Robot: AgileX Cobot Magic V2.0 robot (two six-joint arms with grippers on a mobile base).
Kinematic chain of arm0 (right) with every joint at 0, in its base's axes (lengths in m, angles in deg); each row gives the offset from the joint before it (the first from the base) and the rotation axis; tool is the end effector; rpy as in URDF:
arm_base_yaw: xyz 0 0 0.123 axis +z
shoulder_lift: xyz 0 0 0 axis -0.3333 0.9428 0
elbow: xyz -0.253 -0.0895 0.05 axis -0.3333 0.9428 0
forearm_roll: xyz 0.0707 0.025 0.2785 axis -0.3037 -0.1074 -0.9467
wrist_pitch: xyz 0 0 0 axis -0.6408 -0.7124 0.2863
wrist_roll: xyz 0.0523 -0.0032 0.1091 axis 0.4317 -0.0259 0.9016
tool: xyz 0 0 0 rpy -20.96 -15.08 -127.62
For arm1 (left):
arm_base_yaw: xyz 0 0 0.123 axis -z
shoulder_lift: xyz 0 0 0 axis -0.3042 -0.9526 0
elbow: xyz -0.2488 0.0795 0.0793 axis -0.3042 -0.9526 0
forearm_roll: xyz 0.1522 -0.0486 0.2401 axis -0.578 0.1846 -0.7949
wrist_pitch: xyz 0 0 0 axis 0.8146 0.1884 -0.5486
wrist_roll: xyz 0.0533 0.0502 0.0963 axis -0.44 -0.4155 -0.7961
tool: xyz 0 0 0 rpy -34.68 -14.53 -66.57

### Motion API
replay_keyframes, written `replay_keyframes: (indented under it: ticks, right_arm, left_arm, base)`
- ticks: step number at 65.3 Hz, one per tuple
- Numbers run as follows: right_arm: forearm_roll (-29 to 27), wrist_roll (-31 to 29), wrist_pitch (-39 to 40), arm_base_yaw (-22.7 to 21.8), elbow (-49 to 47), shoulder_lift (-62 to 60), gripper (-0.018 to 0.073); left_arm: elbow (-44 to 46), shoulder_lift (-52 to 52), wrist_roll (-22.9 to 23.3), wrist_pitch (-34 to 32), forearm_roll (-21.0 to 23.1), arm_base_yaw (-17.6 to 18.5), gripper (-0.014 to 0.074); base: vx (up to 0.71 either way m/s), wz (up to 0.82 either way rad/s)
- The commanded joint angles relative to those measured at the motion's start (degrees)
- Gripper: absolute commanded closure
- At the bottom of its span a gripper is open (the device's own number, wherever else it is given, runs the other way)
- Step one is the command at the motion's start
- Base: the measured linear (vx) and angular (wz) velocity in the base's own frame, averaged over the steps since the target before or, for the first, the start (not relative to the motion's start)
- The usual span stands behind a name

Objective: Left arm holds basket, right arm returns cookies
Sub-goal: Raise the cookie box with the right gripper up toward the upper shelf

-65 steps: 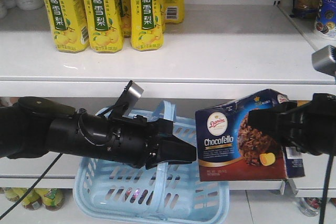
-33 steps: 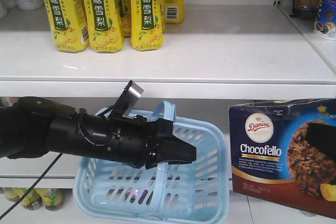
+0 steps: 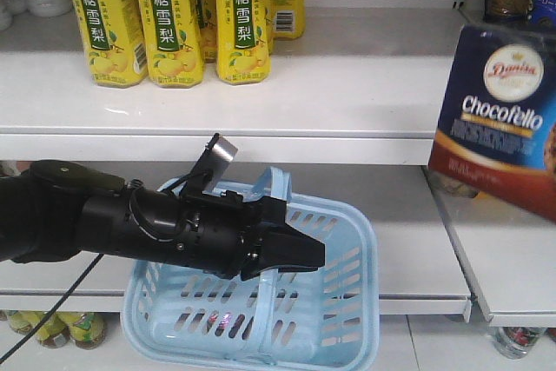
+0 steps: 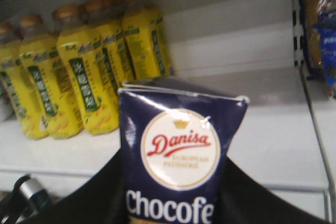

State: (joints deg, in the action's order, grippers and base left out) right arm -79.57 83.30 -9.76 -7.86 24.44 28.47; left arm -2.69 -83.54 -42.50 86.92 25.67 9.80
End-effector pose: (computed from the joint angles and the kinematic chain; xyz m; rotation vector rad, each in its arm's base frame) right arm 0.1696 0.0474 0.3997 -0.0528 1.6133 0.4225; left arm 0.2786 -0.2512 0.2063 0.1870 2.4019 -1.6530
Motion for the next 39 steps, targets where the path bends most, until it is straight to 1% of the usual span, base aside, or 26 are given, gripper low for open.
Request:
replay_keyframes:
  ticks: [1, 8, 13, 20, 33, 39]
  right_arm:
    - [1.35, -0.28, 13.33, -0.32, -1.94, 4.69, 0.0333]
    - [1.62, -0.79, 20.68, -0.32, -1.94, 11.00, 0.0333]
    - [1.76, -4.13, 25.91, -0.32, -1.94, 15.59, 0.0333]
    - [1.76, -9.96, 30.67, -0.32, -1.94, 21.43, 0.0333]
    - [1.76, -15.10, 32.52, -0.32, -3.79, 30.82, 0.0333]
    - [1.49, -15.54, 33.23, -0.32, -5.05, 34.56, 0.0333]
  left_arm:
    - [1.75, 2.38, -1.23, -1.99, 4.90, -0.68, 0.0603]
    - [1.75, 2.38, -1.23, -1.99, 4.90, -0.68, 0.0603]
    - [1.75, 2.38, -1.23, -1.99, 4.90, -0.68, 0.0603]
    - [1.75, 2.38, -1.23, -1.99, 4.90, -0.68, 0.0603]
    - [1.75, 2.38, -1.23, -1.99, 4.90, -0.68, 0.0603]
    - [1.75, 2.38, -1.23, -1.99, 4.90, -0.68, 0.0603]
  base:
    - [0.00, 0.00]
    - [0.00, 0.00]
    - [0.00, 0.00]
    - [0.00, 0.00]
    - [0.00, 0.00]
    - [0.00, 0.00]
